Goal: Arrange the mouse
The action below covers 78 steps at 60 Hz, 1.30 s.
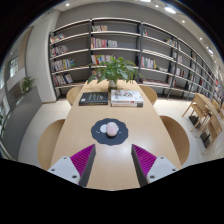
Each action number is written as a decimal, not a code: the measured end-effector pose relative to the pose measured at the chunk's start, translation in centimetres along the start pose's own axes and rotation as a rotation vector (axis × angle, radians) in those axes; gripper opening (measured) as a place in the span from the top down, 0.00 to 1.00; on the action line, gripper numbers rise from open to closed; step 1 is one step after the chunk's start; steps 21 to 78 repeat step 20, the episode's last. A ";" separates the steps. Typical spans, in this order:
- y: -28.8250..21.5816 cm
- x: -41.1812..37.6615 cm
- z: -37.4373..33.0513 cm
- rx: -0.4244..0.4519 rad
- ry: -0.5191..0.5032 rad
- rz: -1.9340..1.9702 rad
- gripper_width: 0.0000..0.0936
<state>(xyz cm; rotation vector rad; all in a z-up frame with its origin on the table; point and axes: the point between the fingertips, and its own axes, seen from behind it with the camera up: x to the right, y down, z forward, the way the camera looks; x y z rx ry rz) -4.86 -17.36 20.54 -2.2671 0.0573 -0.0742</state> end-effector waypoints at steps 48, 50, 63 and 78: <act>1.1 0.8 -3.1 0.020 0.013 0.019 0.24; 1.1 0.8 -3.1 0.020 0.013 0.019 0.24; 1.1 0.8 -3.1 0.020 0.013 0.019 0.24; 1.1 0.8 -3.1 0.020 0.013 0.019 0.24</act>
